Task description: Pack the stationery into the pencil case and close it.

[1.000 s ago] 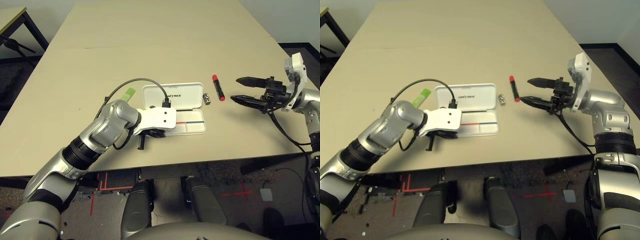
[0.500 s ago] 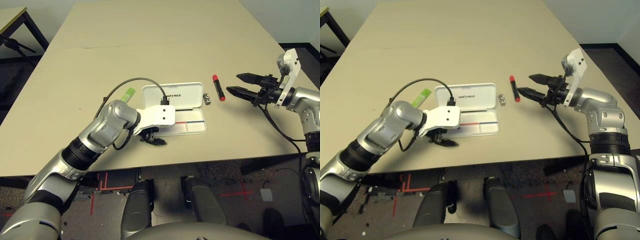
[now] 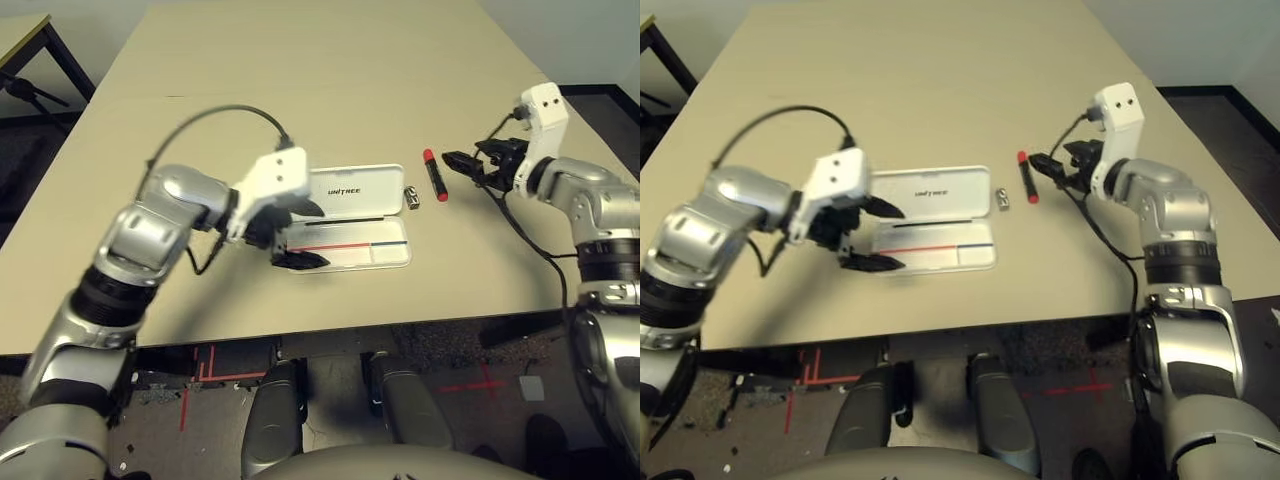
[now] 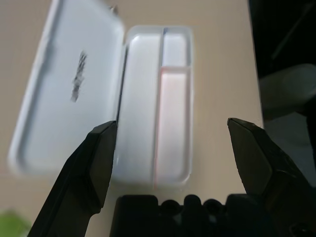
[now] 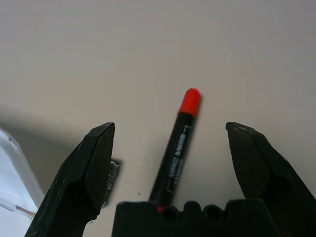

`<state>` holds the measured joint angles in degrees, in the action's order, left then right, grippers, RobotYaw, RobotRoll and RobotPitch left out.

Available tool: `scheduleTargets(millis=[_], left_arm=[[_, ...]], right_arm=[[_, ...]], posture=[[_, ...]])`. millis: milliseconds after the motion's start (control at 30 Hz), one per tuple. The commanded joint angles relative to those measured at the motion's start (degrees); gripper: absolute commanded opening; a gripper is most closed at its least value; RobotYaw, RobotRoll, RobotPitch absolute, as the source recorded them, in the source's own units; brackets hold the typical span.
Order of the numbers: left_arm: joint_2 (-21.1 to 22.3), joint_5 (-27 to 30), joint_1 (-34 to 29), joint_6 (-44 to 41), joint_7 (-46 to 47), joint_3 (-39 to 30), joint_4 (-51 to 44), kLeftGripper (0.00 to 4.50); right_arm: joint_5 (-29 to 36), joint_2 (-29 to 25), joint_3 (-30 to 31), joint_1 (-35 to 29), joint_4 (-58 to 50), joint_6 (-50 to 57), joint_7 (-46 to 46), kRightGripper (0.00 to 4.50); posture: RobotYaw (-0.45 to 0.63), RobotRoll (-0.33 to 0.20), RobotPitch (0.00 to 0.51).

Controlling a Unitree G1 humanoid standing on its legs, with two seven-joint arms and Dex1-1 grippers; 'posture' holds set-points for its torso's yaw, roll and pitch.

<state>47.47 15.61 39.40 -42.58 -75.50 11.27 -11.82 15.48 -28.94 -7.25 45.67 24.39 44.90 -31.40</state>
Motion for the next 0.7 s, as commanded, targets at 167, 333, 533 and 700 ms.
scheduleTargets(millis=[167,333,533,700], left_arm=[[1.76,1.54,-0.61,1.88,-0.17,-0.93,1.49,4.48],[1.92,2.27,-1.51,1.38,0.92,-1.18,0.2,4.48],[1.96,2.8,-2.2,0.48,1.76,-1.58,-1.01,4.48],[2.06,3.11,-2.78,-0.16,2.44,-1.69,-1.76,4.5]], right_arm=[[-2.6,2.99,0.68,2.17,3.14,3.94,7.7,4.5],[-4.93,4.49,1.24,2.17,5.67,4.89,11.87,4.5],[-6.04,5.37,1.2,0.47,6.22,5.05,13.69,4.5],[-6.04,6.47,1.3,-1.43,6.71,5.83,14.3,4.32]], posture=[[-0.04,0.0,0.148],[-0.03,0.0,0.157],[-0.02,0.0,0.163],[-0.02,0.0,0.166]])
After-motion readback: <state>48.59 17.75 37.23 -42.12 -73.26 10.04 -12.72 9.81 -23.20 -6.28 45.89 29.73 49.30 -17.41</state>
